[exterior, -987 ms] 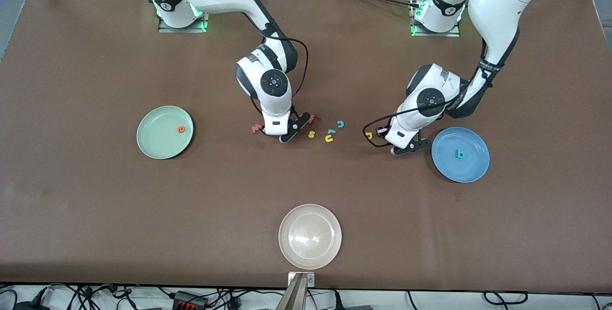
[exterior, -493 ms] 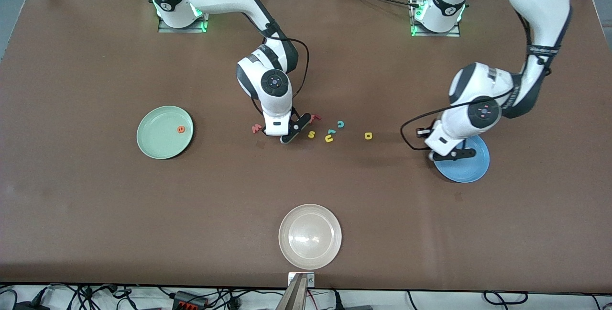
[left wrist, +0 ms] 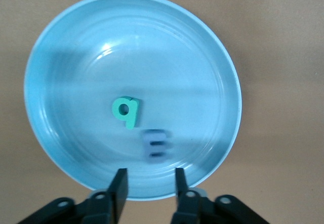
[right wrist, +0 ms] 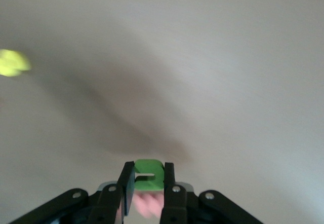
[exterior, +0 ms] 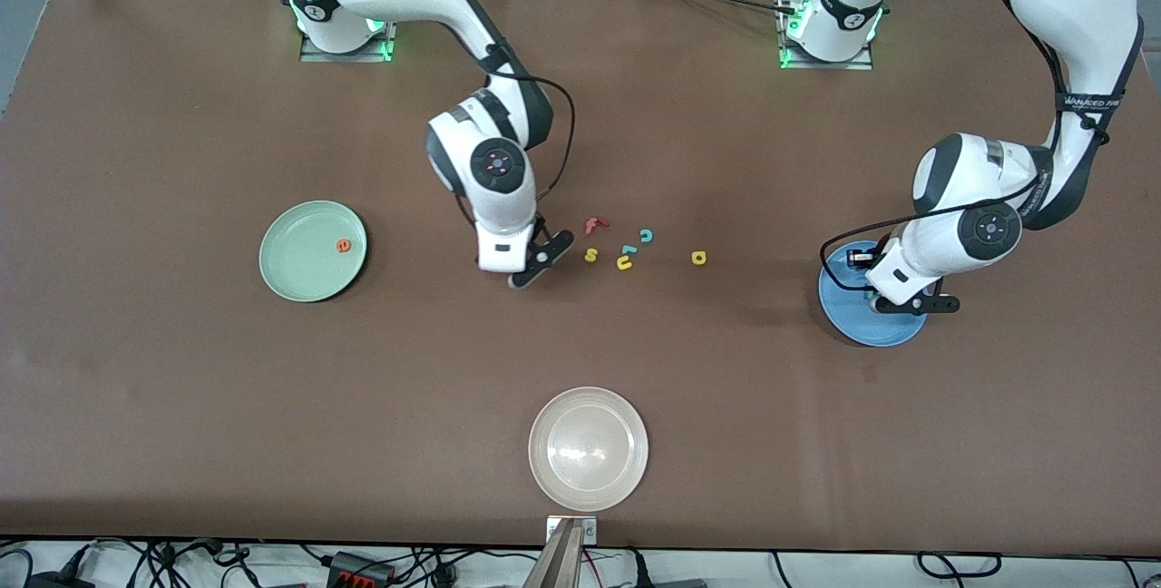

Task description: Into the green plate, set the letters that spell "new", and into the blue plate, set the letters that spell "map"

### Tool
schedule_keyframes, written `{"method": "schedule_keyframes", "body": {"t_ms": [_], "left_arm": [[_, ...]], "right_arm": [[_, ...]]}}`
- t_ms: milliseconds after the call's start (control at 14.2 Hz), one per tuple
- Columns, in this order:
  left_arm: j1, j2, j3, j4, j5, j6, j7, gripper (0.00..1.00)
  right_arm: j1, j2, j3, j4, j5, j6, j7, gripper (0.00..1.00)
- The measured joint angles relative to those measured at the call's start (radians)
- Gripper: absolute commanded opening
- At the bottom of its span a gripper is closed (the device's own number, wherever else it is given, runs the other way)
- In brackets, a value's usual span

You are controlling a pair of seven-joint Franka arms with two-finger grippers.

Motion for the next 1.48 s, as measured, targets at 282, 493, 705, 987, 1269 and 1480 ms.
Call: {"method": "schedule_keyframes", "body": {"t_ms": [282,493,705,987,1269,1480], "left_arm": [[0.000,-0.001,-0.021,0.031,0.000,-0.025,-0.001,1.00],[-0.001,-0.019,-0.057,0.083,0.000,-0.108,-0.002,1.00],[-0.001,-0.038,-0.080,0.157,0.000,-0.207,-0.003,1.00],[-0.003,-0.041,-0.100,0.207,-0.001,-0.250,-0.004,1.00],[-0.023,0.009,-0.212,0.201,-0.024,-0.243,-0.175,1.00],[-0.101,0.077,-0.241,0.175,-0.024,-0.110,-0.230,1.00]], "right_arm": [[-0.092,-0.085,-0.142,-0.014,0.000,-0.209,-0.013,0.16],[-0.116,-0.127,-0.229,-0.099,0.000,-0.254,-0.024,0.17],[-0.115,-0.179,-0.262,-0.233,0.000,-0.250,-0.024,0.17],[-0.124,-0.196,-0.292,-0.346,0.000,-0.155,-0.028,0.18],[-0.142,-0.190,-0.294,-0.390,0.000,-0.096,-0.031,0.19],[-0.142,-0.161,-0.294,-0.399,0.000,-0.040,-0.031,0.27]]}}
